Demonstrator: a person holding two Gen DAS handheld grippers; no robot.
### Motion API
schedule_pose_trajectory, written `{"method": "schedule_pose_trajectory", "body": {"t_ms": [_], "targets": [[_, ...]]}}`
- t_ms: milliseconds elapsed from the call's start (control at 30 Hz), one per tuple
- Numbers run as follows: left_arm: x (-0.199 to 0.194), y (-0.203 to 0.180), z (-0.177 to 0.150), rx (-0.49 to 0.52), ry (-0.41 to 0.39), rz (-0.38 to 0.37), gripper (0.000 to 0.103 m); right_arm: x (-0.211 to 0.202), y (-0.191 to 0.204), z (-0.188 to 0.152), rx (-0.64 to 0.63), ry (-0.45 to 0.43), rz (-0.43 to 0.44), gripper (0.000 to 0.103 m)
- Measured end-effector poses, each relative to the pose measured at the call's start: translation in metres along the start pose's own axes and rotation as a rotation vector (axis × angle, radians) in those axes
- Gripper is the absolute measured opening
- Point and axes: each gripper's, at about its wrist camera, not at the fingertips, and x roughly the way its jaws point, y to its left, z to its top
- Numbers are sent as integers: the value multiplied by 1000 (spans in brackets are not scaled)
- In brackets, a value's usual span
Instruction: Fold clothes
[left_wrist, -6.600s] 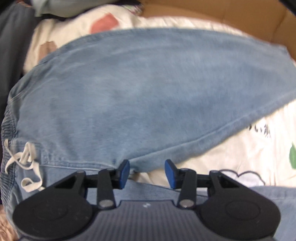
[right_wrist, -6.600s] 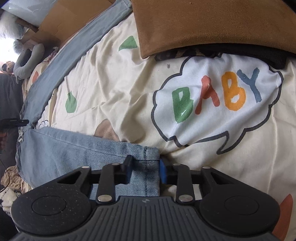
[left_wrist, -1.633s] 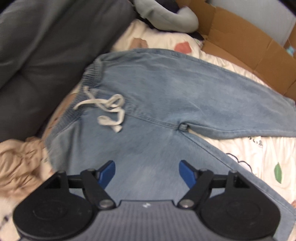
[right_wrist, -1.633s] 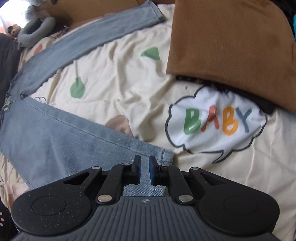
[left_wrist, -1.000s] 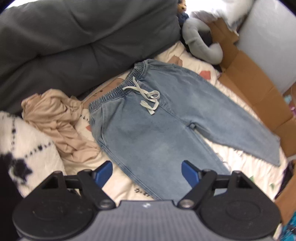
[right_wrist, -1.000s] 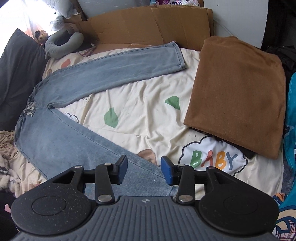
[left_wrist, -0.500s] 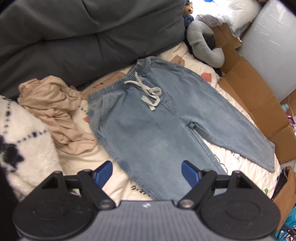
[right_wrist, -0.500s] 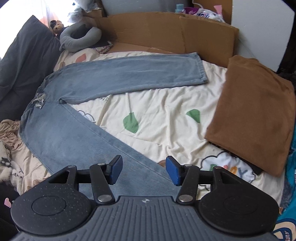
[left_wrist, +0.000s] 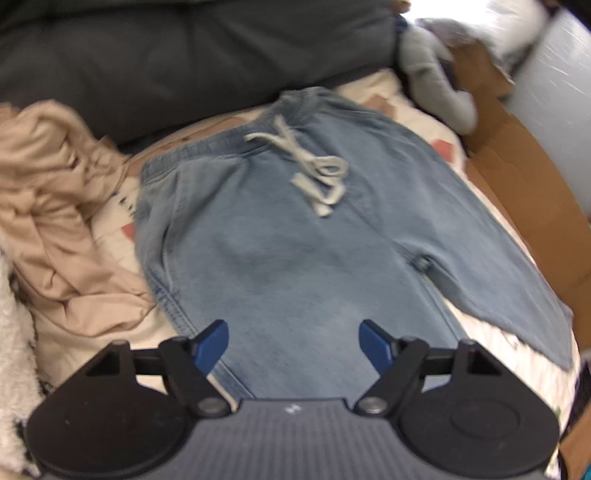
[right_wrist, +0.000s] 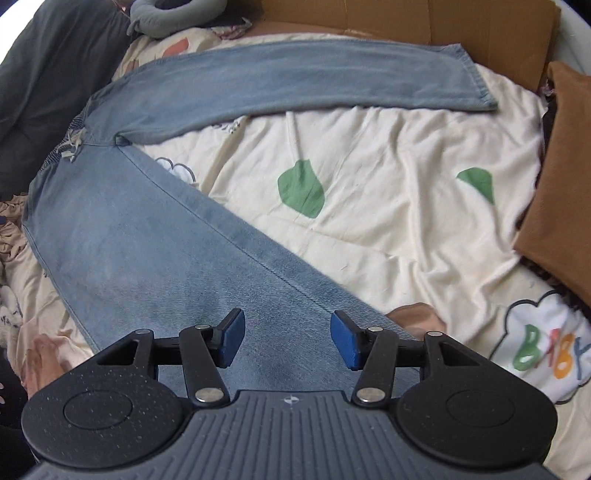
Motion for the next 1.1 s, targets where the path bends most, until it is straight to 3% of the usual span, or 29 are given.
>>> {"method": "schedule_pose_trajectory", "body": {"t_ms": [200, 500, 800, 1100], "targets": [[17, 23, 5, -95, 1, 58, 80, 27, 16, 5, -7, 60, 31, 58], [49, 16, 30, 19, -47, 22, 67, 66, 30, 14, -96, 21, 8, 58], [96, 0, 38, 86, -52, 72, 68, 84, 61, 23, -216, 26, -28, 58], [127, 19, 52, 99, -99, 174, 68, 97, 81, 35, -318, 38, -12, 58]]}}
